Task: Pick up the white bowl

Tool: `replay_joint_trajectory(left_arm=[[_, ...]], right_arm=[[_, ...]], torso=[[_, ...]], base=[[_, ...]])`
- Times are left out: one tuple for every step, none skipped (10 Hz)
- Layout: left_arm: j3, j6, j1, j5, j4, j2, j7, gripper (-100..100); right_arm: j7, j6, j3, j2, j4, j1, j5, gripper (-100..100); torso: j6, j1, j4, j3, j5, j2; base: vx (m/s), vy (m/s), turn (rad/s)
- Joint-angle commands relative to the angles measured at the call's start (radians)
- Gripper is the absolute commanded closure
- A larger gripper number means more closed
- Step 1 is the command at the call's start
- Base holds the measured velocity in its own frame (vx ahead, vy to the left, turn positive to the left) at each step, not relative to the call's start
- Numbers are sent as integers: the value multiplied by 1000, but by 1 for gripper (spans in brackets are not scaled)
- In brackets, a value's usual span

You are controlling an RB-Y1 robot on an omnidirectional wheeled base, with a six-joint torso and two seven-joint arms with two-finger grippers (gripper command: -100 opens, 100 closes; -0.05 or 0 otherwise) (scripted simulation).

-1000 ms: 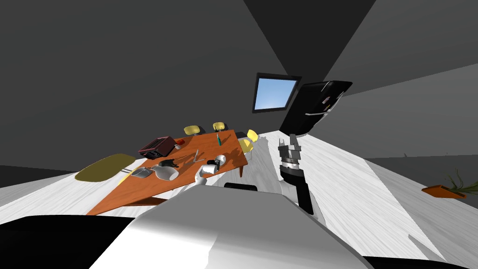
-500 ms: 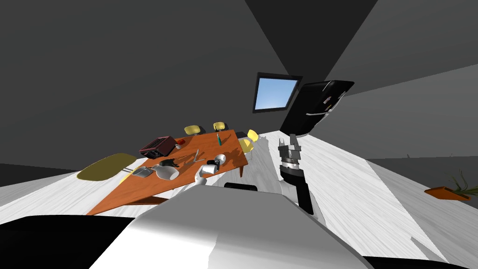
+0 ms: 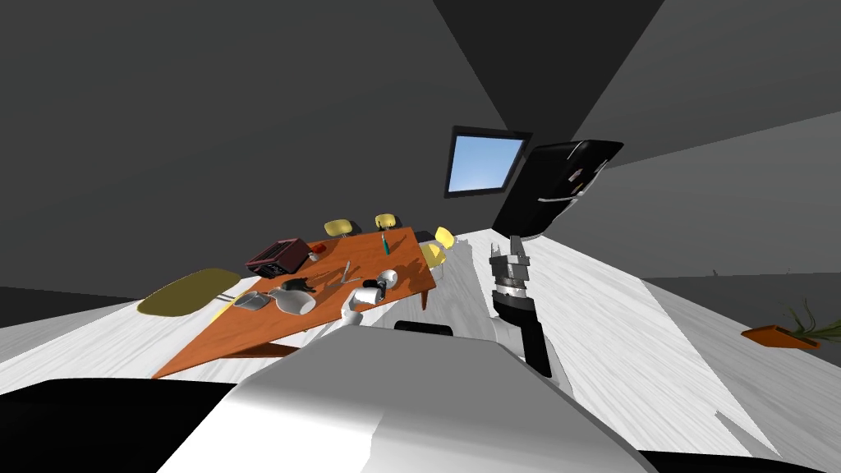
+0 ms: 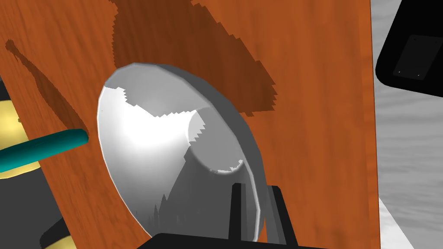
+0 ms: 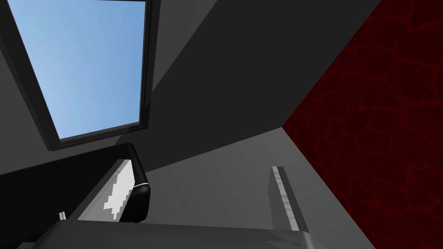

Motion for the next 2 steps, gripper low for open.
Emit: replay_joint_trajectory(left_arm=[[0,0,0,0,0,0,0,100],[0,4,0,0,-2,0,0,0]], right_arm=[[0,0,0,0,0,0,0,0],[0,0,0,0,0,0,0,0]], torso=[[0,0,0,0,0,0],[0,0,0,0,0,-1]], base=[[-14,-2,1],[0,0,0]])
